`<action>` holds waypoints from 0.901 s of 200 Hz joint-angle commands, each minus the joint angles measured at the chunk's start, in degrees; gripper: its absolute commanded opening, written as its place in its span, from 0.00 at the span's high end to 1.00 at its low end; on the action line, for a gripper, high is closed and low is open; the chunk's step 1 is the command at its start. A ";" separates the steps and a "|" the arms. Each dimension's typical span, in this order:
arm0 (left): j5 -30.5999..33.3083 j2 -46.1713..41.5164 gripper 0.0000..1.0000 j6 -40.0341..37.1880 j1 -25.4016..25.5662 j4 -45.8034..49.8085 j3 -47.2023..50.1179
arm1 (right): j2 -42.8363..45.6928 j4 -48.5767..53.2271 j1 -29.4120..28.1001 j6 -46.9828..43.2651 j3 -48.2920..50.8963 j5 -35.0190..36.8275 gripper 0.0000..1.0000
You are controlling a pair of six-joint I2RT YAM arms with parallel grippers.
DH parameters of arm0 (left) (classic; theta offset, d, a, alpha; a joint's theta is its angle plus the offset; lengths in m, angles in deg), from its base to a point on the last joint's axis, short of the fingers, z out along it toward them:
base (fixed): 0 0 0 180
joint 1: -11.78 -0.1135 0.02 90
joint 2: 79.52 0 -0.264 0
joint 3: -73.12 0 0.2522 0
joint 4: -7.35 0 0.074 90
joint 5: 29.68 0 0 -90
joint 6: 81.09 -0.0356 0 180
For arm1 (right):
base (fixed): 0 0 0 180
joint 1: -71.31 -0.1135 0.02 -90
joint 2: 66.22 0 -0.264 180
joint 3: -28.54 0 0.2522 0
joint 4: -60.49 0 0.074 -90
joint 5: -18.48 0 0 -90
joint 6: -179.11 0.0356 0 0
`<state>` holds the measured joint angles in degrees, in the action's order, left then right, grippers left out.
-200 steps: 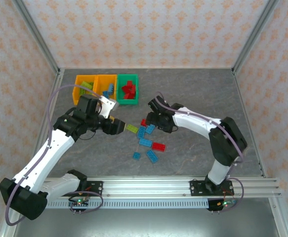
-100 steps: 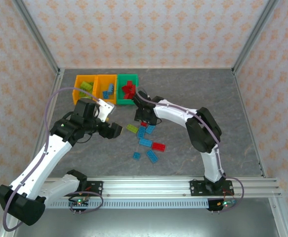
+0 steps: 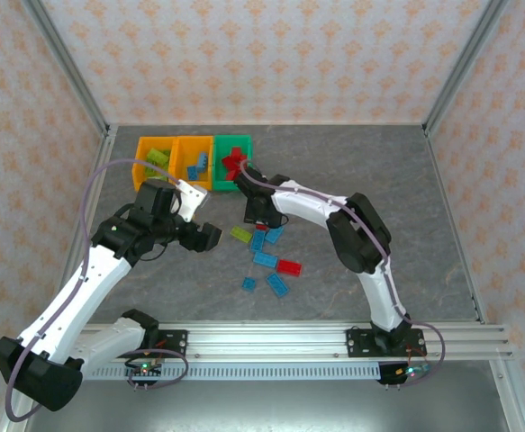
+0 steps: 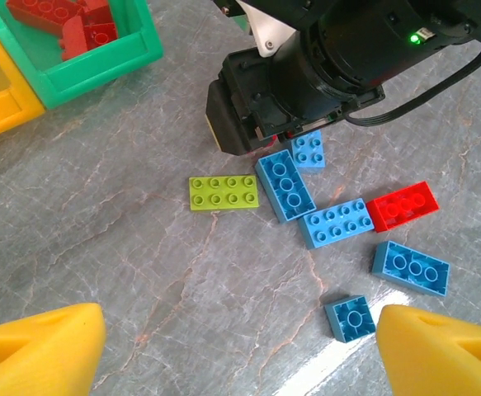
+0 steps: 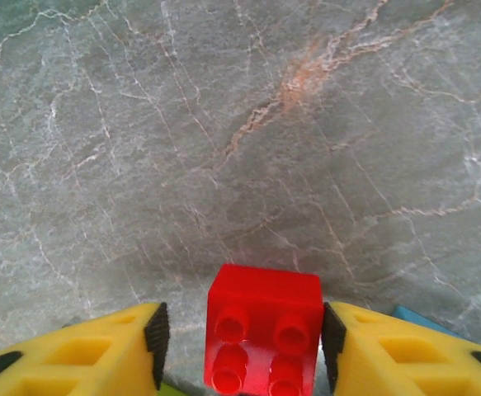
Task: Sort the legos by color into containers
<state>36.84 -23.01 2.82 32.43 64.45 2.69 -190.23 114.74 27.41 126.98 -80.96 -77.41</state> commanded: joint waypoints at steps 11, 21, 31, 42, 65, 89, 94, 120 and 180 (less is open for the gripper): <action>1.68 -0.79 0.14 -0.68 0.27 0.79 0.72 | -5.07 7.11 0.13 -1.43 -3.80 4.45 0.51; 2.12 -0.79 0.14 -0.60 0.23 0.79 0.73 | -5.32 8.72 0.13 -1.57 -4.90 5.85 0.52; 2.56 -0.74 0.13 -0.57 0.27 0.80 0.75 | -4.75 8.79 0.13 -1.94 -5.08 6.32 0.55; 2.93 -0.70 0.14 -0.54 0.23 0.77 0.74 | -3.78 8.14 0.13 -2.43 -4.80 5.87 0.62; 3.27 -0.76 0.13 -0.43 0.27 0.70 0.76 | -0.43 5.74 0.13 -3.23 -3.87 3.68 0.71; 4.37 -1.27 0.13 -0.27 0.27 0.57 0.86 | 6.32 2.08 0.13 -3.50 -1.19 4.35 0.72; 4.69 -1.39 0.13 -0.20 0.27 0.61 0.94 | 7.86 1.41 0.13 -3.60 -0.71 4.91 0.72; 6.99 -2.29 0.13 0.18 0.26 0.26 1.07 | 15.25 -3.12 0.13 -5.96 1.72 7.77 0.72; 12.36 -2.90 0.13 0.81 0.27 0.17 1.55 | 8.99 -17.76 0.17 -23.96 -6.34 20.00 0.71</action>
<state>45.32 -25.16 3.02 32.43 64.40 3.50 -174.08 103.26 27.48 113.21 -81.57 -65.47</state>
